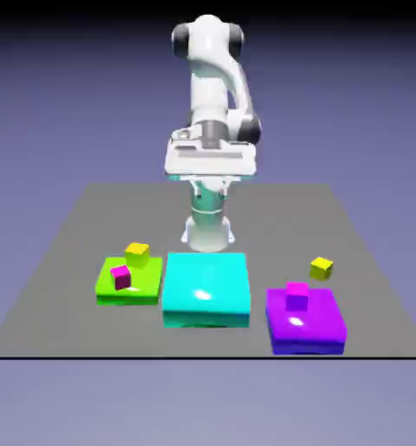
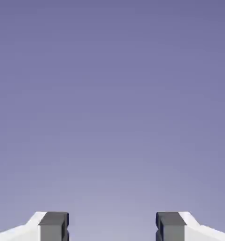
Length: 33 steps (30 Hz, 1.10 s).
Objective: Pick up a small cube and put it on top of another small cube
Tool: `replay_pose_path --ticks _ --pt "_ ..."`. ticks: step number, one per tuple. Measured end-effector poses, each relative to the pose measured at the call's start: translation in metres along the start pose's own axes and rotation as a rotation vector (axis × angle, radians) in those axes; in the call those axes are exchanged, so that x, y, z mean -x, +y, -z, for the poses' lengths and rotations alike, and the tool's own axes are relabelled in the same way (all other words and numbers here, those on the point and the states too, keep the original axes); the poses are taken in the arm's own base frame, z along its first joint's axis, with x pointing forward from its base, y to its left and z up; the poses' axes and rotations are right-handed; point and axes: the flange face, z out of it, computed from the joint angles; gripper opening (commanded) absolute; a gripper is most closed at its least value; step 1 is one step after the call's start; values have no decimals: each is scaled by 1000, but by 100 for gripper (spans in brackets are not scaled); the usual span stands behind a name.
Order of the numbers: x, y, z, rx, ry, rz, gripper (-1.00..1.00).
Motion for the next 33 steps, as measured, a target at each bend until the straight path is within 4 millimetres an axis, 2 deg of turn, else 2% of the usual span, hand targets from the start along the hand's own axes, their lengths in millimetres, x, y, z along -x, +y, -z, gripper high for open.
replay_pose_path --ticks 5,10,12,13,15,16,19,20,27,28,30,33 --pt "106 -68 -51 35 -239 576 0" --pt "234 -106 -74 19 -444 1166 0" --pt "288 -112 -76 -1 -516 1406 0" --pt "325 -117 -69 -29 -547 1551 0" --pt "362 -110 -74 -36 -610 1749 0" --pt "401 -110 -62 -73 -632 1904 0" --pt "467 -94 -52 -126 -699 2233 0" --pt "467 -94 -52 -126 -699 2233 0" --pt "492 -65 -107 -126 -699 2232 0" --pt "493 -63 -109 -126 -699 2233 -100" --pt "493 -63 -109 -126 -700 2233 -100" --pt "482 -79 -85 -126 -697 2231 -100"
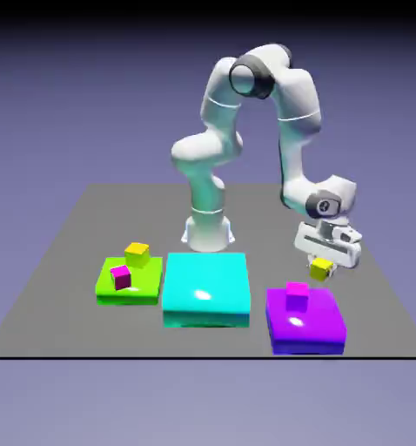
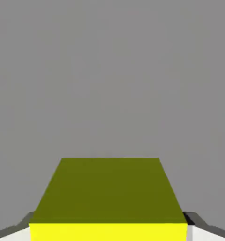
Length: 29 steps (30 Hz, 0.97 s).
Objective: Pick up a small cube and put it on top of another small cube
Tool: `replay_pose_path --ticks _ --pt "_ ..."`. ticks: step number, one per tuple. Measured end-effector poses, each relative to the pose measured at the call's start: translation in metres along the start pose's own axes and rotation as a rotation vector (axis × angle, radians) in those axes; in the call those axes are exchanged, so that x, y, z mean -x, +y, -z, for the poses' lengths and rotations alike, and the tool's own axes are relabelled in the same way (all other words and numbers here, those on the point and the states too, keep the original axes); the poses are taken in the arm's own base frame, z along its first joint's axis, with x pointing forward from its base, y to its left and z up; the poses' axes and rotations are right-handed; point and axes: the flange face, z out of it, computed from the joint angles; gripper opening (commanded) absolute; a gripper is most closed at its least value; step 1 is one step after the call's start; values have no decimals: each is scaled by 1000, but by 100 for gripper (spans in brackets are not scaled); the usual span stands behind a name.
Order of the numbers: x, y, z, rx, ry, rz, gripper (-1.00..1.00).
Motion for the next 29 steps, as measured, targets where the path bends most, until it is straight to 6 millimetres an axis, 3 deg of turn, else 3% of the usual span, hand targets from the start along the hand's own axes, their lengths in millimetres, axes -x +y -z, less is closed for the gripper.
replay_pose_path --ticks 4,6,12,16,20,22,25,26,28,29 --pt "4 1 37 -2 -2 2 -100" --pt "4 1 39 -2 -2 3 -100" --pt "43 133 55 -21 -82 -263 -100" --pt "95 213 70 -63 -115 -441 -100" --pt "159 279 90 -119 -123 -605 -100" --pt "158 281 93 -121 -120 -603 -100" --pt "158 273 40 -120 -121 -604 -100" --pt "159 270 25 -120 -120 -603 100" --pt "159 270 25 -119 -120 -603 100" --pt "158 274 42 -118 -121 -604 100"
